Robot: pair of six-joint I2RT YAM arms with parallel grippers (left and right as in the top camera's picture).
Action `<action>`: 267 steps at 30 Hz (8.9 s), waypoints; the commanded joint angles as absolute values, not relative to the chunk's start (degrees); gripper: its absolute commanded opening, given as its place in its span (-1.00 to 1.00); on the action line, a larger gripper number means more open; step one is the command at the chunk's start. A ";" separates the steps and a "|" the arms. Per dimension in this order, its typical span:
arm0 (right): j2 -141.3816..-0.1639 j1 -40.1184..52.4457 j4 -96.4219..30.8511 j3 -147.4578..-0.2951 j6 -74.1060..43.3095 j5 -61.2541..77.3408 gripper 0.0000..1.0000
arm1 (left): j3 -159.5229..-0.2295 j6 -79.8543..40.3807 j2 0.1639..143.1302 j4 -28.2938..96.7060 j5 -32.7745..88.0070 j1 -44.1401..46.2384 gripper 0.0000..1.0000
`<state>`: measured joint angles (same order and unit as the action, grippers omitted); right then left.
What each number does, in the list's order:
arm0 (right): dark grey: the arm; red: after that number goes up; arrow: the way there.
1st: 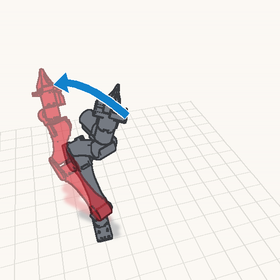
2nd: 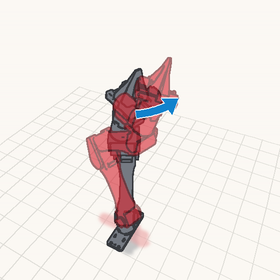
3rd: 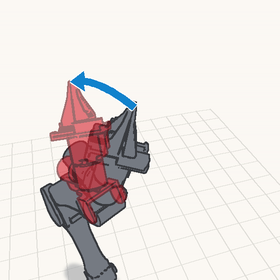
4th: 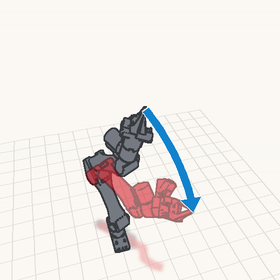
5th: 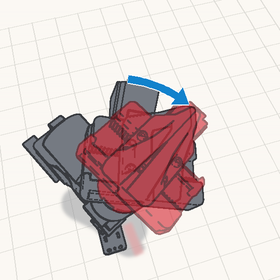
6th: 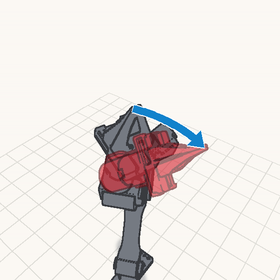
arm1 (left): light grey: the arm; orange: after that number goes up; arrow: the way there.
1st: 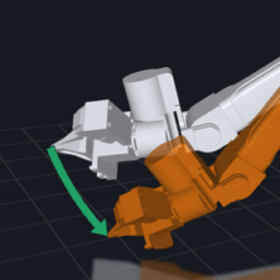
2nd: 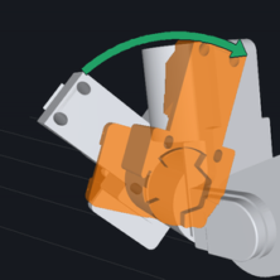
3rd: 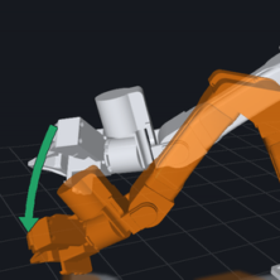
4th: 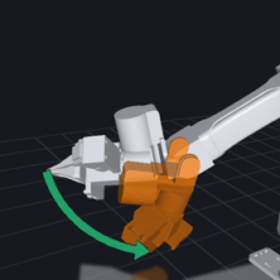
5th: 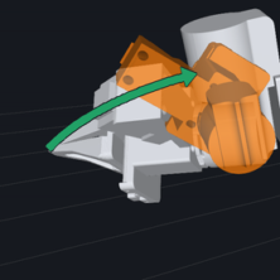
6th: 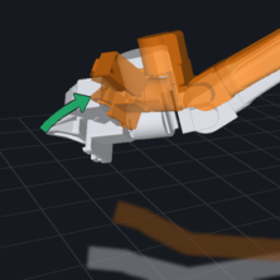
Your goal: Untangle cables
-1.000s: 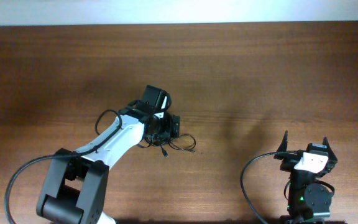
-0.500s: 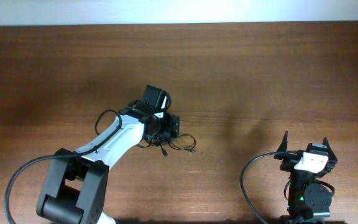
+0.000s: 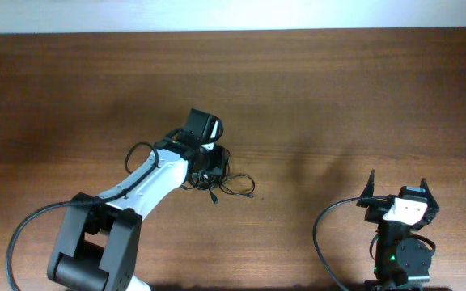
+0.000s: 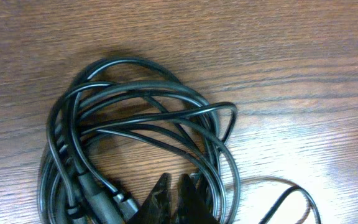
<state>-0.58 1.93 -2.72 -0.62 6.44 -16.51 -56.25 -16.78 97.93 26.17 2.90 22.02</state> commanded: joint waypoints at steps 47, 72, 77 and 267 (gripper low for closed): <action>-69.73 5.02 -41.30 -47.20 -20.51 40.56 0.22 | -64.49 -14.70 103.90 24.82 25.91 10.52 -1.00; -102.00 27.68 11.31 -47.22 -34.61 32.38 -0.92 | -64.88 1.37 103.90 24.03 60.14 2.92 -1.00; -89.47 19.51 -11.27 -47.59 -25.82 34.28 -0.92 | -64.88 -2.26 103.90 25.74 54.06 -2.20 -1.00; -106.50 25.82 -14.52 -59.20 -39.92 14.72 -0.92 | -80.34 -8.16 112.18 47.53 14.20 16.78 0.41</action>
